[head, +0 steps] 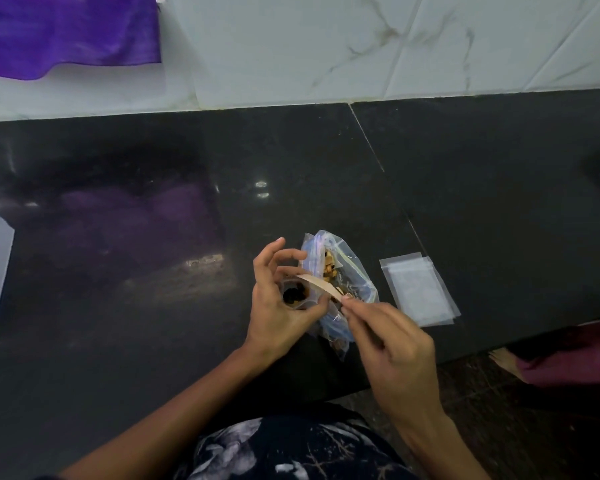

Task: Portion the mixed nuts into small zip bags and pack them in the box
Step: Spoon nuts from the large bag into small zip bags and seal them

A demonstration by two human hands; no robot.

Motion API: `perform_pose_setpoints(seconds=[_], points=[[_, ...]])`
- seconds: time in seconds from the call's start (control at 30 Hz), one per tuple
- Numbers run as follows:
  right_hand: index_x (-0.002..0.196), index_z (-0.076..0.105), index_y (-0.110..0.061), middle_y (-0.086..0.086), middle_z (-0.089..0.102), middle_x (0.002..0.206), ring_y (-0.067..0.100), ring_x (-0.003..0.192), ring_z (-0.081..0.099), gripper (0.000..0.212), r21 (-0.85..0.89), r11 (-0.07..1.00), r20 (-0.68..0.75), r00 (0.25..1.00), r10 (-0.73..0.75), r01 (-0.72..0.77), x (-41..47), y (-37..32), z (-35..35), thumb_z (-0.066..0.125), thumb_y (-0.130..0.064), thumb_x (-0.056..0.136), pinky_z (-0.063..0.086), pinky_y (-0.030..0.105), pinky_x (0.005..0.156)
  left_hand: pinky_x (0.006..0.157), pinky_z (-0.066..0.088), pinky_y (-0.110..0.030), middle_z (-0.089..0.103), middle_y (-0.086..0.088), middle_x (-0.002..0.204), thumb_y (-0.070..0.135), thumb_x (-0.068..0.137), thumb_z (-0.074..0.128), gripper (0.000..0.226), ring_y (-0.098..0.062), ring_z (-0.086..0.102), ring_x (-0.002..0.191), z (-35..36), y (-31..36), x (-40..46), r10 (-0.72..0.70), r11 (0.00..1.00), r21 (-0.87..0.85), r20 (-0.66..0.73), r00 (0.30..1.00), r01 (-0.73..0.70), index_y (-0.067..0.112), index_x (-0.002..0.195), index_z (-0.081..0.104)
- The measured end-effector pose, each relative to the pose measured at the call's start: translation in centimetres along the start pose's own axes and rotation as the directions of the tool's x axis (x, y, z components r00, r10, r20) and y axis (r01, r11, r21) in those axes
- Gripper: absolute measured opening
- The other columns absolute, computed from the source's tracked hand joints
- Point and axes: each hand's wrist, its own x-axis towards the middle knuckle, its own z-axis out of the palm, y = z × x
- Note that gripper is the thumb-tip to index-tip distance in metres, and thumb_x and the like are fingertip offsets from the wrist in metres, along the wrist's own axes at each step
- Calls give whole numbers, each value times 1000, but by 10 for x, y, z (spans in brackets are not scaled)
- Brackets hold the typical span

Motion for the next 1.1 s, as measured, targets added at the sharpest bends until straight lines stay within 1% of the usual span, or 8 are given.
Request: perform_pose_setpoints(seconds=[0.13, 0.5, 0.67, 0.73, 0.83, 0.93, 1.03, 1.1], points=[[104, 69, -6, -6, 66, 89, 3, 78, 63, 24, 95, 987, -60, 989, 137, -131, 1, 0, -3, 59, -21, 87, 52, 12, 66, 79, 54, -23, 52, 24, 116, 22, 64, 78, 85, -12, 65, 88, 0, -1, -1, 3, 1000, 13, 1, 1000, -3, 38, 130, 28], [99, 70, -10, -14, 66, 91, -4, 84, 66, 18, 133, 962, -143, 956, 256, -237, 8, 7, -13, 67, -8, 82, 53, 11, 63, 78, 55, -23, 51, 25, 116, 22, 65, 79, 87, -10, 64, 90, -2, -5, -2, 8, 1000, 15, 12, 1000, -8, 37, 132, 26], [92, 68, -28, -20, 70, 80, 4, 72, 66, 15, 279, 834, -164, 832, 529, -475, 14, 20, -15, 65, -14, 86, 53, 17, 55, 78, 55, -23, 51, 24, 115, 25, 66, 79, 86, -11, 64, 90, -4, -9, -3, -2, 1000, 20, 5, 1000, 2, 38, 131, 26], [90, 69, -27, -15, 69, 75, 4, 70, 65, 15, 258, 806, -125, 809, 574, -532, 12, 30, -11, 65, -12, 87, 53, 19, 56, 77, 55, -23, 51, 24, 114, 26, 66, 80, 84, -12, 65, 90, -3, -10, -5, -9, 1000, 17, -1, 1000, 9, 39, 130, 27], [94, 72, -16, -14, 68, 72, -3, 68, 63, 11, 126, 829, -49, 831, 554, -545, 6, 38, -3, 65, -12, 87, 47, 9, 56, 76, 55, -22, 52, 23, 114, 29, 65, 80, 83, -12, 65, 89, -2, -10, -7, -32, 999, 11, 1, 999, 32, 39, 129, 27], [100, 71, -12, -9, 69, 82, -4, 67, 61, 15, -50, 911, -44, 912, 407, -409, 3, 35, 3, 66, -10, 86, 46, 4, 60, 76, 54, -20, 53, 23, 113, 31, 64, 80, 84, -12, 65, 90, -2, -12, -9, -50, 999, 10, 9, 999, 50, 31, 130, 28], [105, 70, -6, -3, 68, 83, 1, 71, 60, 21, -181, 949, -5, 966, 260, -257, 1, 33, 7, 66, -8, 85, 51, 10, 62, 77, 56, -23, 53, 20, 114, 33, 62, 83, 90, -13, 65, 93, -4, -11, -12, -70, 998, 6, 22, 997, 70, 42, 130, 26], [107, 69, -6, -1, 67, 83, 4, 70, 60, 21, -205, 951, 29, 970, 242, -231, 1, 32, 10, 65, -8, 86, 53, 17, 59, 77, 56, -24, 53, 19, 114, 34, 60, 84, 92, -13, 65, 94, -5, -10, -15, -82, 997, 7, 23, 996, 82, 49, 129, 26]])
